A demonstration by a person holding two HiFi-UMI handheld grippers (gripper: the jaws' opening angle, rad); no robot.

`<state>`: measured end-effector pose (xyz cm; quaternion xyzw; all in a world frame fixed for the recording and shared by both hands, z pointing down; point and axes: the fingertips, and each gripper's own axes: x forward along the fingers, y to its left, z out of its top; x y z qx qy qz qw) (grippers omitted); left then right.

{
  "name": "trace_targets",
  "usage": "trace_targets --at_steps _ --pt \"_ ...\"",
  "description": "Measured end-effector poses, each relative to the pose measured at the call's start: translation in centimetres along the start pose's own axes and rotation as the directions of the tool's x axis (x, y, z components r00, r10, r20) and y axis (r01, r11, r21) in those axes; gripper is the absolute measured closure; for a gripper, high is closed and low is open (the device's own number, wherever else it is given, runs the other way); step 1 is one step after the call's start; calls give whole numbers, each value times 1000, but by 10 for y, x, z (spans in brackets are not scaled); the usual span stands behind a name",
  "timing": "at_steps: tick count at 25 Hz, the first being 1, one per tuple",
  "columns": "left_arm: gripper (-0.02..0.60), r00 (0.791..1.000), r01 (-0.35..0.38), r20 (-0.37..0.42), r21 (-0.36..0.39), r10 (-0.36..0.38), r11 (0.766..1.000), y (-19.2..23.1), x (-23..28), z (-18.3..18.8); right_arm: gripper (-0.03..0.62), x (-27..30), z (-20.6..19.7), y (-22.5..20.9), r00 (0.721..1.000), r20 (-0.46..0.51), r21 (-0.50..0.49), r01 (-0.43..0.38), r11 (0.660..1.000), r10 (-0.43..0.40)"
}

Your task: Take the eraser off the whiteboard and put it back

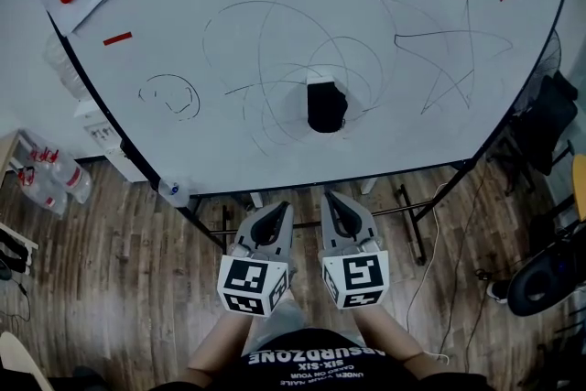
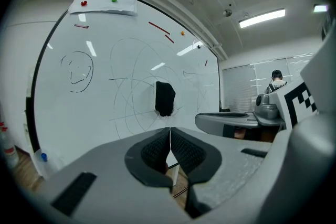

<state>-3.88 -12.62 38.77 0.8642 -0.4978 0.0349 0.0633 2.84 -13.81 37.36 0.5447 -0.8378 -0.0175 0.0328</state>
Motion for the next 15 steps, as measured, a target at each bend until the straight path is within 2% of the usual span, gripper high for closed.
trace_targets --at_steps 15 --pt "574 1000 4 4 -1 -4 1000 -11 -2 0 595 -10 -1 -3 1000 -8 5 -6 1000 6"
